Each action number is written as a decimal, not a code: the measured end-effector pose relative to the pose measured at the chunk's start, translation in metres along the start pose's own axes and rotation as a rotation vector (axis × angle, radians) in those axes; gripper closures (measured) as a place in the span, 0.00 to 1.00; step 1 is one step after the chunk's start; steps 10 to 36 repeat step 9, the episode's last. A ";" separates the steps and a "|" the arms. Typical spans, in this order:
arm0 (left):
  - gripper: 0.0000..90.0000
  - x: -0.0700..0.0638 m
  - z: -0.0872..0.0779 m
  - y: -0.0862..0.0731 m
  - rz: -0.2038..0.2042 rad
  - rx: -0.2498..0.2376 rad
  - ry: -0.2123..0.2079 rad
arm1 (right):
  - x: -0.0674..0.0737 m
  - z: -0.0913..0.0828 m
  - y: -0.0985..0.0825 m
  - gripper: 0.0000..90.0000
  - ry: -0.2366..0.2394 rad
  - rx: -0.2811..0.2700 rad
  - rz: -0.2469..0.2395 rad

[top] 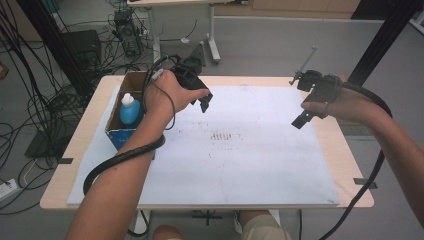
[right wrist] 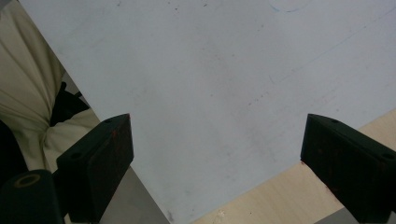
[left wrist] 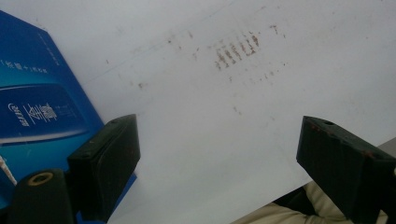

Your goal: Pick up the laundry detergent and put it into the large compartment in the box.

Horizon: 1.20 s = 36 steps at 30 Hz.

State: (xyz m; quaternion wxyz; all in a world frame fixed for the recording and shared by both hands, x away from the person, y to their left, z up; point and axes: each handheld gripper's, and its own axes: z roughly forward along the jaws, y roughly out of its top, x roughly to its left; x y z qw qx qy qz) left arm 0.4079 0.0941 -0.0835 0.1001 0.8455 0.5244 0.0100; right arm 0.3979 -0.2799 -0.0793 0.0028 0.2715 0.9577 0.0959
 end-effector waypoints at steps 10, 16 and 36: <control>0.15 0.000 0.000 -0.001 0.001 0.000 -0.002 | 0.000 0.001 0.000 0.10 0.001 -0.001 0.000; 0.15 0.000 0.000 -0.001 0.001 0.000 -0.002 | 0.000 0.001 0.000 0.10 0.001 -0.001 0.000; 0.15 0.000 0.000 -0.001 0.001 0.000 -0.002 | 0.000 0.001 0.000 0.10 0.001 -0.001 0.000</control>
